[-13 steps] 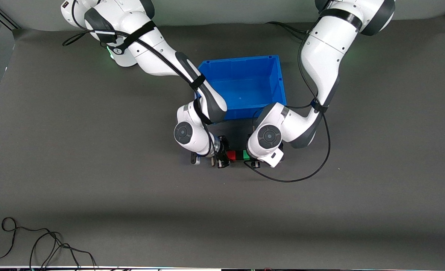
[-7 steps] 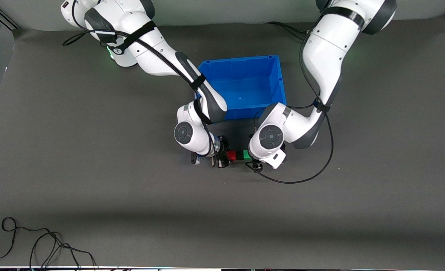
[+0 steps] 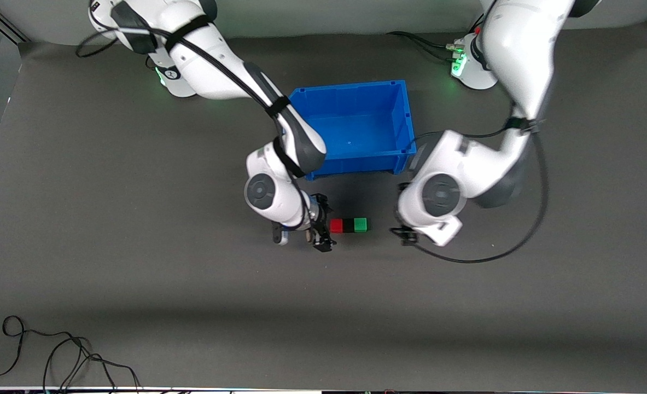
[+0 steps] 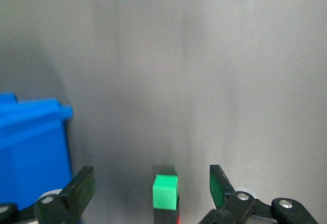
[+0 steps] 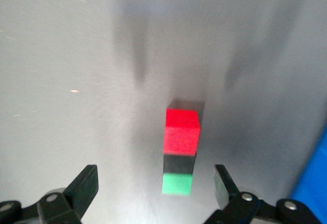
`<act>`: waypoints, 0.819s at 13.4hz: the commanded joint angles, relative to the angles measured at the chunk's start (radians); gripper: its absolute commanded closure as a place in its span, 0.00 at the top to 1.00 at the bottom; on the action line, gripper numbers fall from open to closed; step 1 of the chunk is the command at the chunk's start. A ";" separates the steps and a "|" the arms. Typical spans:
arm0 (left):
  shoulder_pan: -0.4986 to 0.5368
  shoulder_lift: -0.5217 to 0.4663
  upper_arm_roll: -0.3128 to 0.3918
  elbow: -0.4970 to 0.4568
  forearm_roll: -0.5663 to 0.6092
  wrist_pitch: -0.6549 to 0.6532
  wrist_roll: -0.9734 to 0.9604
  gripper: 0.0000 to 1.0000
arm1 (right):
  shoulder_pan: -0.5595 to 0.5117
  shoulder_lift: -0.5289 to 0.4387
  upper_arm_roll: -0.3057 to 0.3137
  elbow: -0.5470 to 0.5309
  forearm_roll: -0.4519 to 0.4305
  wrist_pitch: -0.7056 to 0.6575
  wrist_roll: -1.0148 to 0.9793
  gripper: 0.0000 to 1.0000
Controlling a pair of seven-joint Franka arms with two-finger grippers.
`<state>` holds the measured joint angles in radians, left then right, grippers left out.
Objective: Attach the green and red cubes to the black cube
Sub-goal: 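Open both grippers and lift them away from the cube row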
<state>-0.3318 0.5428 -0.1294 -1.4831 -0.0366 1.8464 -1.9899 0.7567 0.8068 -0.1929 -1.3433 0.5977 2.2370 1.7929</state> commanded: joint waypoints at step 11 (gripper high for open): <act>0.390 -0.458 0.016 -0.293 0.061 -0.219 1.491 1.00 | -0.206 -0.506 -0.269 0.096 -0.272 -0.917 -0.870 1.00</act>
<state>0.0370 0.1647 -0.1195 -1.7317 -0.0008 1.6396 -0.6672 0.5316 0.3415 -0.4299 -1.2425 0.4089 1.3670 1.0800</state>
